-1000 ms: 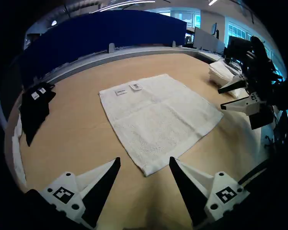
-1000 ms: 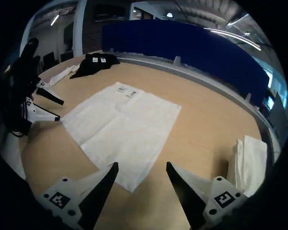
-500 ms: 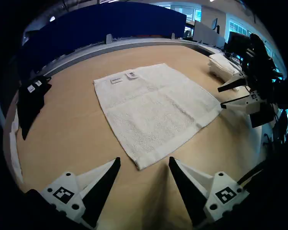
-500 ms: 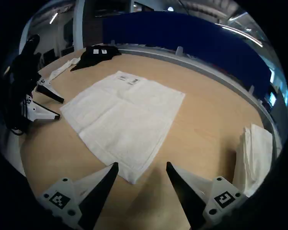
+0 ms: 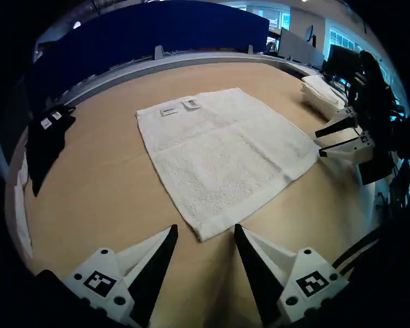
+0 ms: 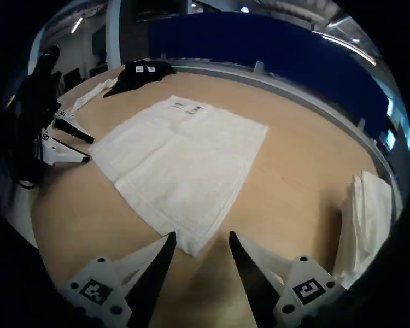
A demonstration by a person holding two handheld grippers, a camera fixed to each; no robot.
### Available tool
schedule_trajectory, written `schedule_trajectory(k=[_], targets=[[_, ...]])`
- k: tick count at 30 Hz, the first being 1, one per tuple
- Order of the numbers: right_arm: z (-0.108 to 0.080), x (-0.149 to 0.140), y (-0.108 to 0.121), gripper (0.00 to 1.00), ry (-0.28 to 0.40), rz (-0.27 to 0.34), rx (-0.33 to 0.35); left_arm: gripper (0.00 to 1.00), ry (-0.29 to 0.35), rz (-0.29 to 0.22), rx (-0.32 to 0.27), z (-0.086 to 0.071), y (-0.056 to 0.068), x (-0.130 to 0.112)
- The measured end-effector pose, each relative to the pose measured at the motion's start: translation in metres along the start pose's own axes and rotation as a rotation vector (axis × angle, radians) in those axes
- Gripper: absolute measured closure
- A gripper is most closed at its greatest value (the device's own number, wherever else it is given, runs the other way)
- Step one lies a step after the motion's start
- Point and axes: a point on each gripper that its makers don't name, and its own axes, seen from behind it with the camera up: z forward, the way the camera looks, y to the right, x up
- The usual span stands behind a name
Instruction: Fold towel
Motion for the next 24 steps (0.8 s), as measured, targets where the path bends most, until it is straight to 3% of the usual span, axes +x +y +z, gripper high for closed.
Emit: schedule_trajectory(k=[2,8,14,24], targets=[[-0.001,-0.003,-0.002,0.31,-0.007,-0.008,0.003,0.25,-0.002,0.006,0.003,0.0,0.0,-0.001],[0.0,-0.007,-0.007,0.43,-0.018,-0.008,0.019,0.46,-0.014,0.005,0.032,-0.001,-0.007,-0.001],[0.001,-0.007,-0.01,0.61,-0.016,0.011,0.033,0.52,-0.022,0.011,0.033,-0.002,-0.005,0.0],[0.002,-0.005,-0.013,0.75,-0.019,0.011,0.037,0.84,-0.029,0.015,0.045,-0.001,0.0,-0.001]])
